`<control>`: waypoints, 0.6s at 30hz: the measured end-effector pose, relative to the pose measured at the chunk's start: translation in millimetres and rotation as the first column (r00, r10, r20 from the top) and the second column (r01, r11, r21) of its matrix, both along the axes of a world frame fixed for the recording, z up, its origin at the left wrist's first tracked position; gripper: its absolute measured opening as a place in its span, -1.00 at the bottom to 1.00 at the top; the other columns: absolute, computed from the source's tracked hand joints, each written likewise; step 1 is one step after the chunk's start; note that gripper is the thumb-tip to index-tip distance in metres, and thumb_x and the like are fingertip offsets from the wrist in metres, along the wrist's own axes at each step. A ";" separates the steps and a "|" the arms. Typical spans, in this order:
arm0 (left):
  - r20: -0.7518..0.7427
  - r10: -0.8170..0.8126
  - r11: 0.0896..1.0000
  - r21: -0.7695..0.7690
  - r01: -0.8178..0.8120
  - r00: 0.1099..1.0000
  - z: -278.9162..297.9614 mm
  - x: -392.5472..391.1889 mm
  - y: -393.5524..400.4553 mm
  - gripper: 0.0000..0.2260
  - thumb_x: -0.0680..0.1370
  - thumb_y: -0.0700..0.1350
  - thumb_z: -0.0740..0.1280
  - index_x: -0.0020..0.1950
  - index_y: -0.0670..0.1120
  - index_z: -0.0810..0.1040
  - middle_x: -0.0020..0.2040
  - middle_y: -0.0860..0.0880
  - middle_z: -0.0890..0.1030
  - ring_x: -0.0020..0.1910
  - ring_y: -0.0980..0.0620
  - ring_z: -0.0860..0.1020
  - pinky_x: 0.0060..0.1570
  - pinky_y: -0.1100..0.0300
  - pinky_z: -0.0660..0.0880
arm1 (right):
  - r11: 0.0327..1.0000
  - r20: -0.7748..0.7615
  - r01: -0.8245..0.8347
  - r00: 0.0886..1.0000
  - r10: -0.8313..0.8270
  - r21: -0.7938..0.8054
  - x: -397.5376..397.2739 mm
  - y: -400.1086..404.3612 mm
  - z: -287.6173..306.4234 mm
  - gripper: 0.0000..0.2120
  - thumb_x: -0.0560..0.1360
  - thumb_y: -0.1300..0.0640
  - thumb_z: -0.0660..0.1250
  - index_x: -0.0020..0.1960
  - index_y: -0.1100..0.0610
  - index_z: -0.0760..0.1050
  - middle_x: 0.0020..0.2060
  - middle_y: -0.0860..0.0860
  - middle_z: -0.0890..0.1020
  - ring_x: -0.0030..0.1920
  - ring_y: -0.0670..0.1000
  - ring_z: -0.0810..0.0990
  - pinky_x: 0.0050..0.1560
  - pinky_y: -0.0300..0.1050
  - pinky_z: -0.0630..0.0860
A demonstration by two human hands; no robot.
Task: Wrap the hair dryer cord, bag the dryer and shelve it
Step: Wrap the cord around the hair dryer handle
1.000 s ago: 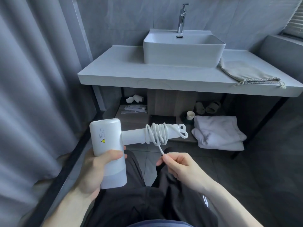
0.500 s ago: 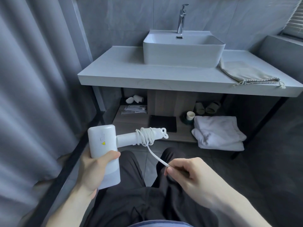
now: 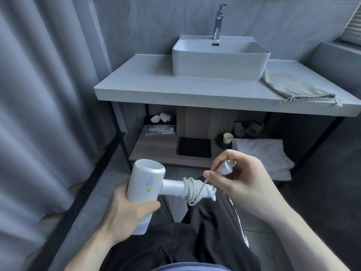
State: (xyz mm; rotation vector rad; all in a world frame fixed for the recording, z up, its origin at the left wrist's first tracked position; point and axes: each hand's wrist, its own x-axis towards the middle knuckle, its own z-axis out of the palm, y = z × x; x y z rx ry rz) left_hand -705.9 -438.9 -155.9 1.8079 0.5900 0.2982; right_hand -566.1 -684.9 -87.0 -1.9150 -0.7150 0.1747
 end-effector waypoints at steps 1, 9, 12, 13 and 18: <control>-0.006 -0.031 1.000 0.003 0.031 1.000 0.9 -0.7 -0.4 -0.65 0.25 -0.12 0.58 -0.02 -0.13 0.63 -0.23 -0.15 0.65 -0.31 0.12 0.58 -0.29 0.25 0.53 | 1.000 -0.034 0.008 0.999 -0.007 0.024 3.9 1.8 -0.1 -0.80 0.51 0.10 0.62 -0.15 0.07 0.60 -0.38 0.00 0.73 -0.45 -0.11 0.58 -0.38 -0.29 0.47; 0.016 -0.241 0.970 0.040 0.241 0.970 21.1 -2.1 -10.2 -0.70 0.27 -0.13 0.57 -0.08 0.10 0.61 -0.27 -0.06 0.57 -0.29 0.10 0.51 -0.24 0.20 0.44 | 1.000 -0.152 -0.011 0.988 0.009 -0.010 33.4 19.8 -19.4 -0.80 0.57 -0.01 0.54 -0.05 0.02 0.53 -0.29 0.05 0.68 -0.34 -0.03 0.62 -0.21 0.03 0.63; 0.050 -0.269 0.963 0.040 0.268 0.962 28.6 -2.4 -12.3 -0.70 0.26 -0.14 0.58 -0.08 0.09 0.63 -0.28 0.01 0.57 -0.29 0.12 0.51 -0.25 0.25 0.44 | 0.999 -0.181 -0.042 0.983 0.039 -0.009 37.7 25.5 -29.4 -0.80 0.59 -0.03 0.52 -0.11 -0.05 0.52 -0.21 0.05 0.67 -0.33 -0.08 0.57 -0.19 -0.08 0.55; 0.063 -0.273 0.962 0.043 0.271 0.960 30.5 -2.3 -12.9 -0.71 0.26 -0.15 0.58 -0.10 0.09 0.63 -0.29 0.02 0.57 -0.30 0.12 0.50 -0.26 0.27 0.43 | 0.999 -0.175 -0.046 0.984 0.041 -0.022 38.2 27.1 -31.3 -0.81 0.59 -0.04 0.51 -0.10 -0.06 0.52 -0.23 0.01 0.64 -0.33 -0.09 0.54 -0.19 -0.11 0.51; 0.111 -0.267 0.963 0.078 0.259 0.957 35.4 -3.8 -15.7 -0.71 0.25 -0.21 0.58 -0.13 0.06 0.62 -0.33 0.03 0.55 -0.34 0.15 0.48 -0.30 0.30 0.42 | 0.995 -0.162 -0.067 0.985 0.054 -0.078 33.5 32.3 -39.5 -0.82 0.61 -0.08 0.47 0.16 -0.10 0.56 -0.29 -0.11 0.59 -0.37 -0.15 0.45 -0.25 -0.18 0.45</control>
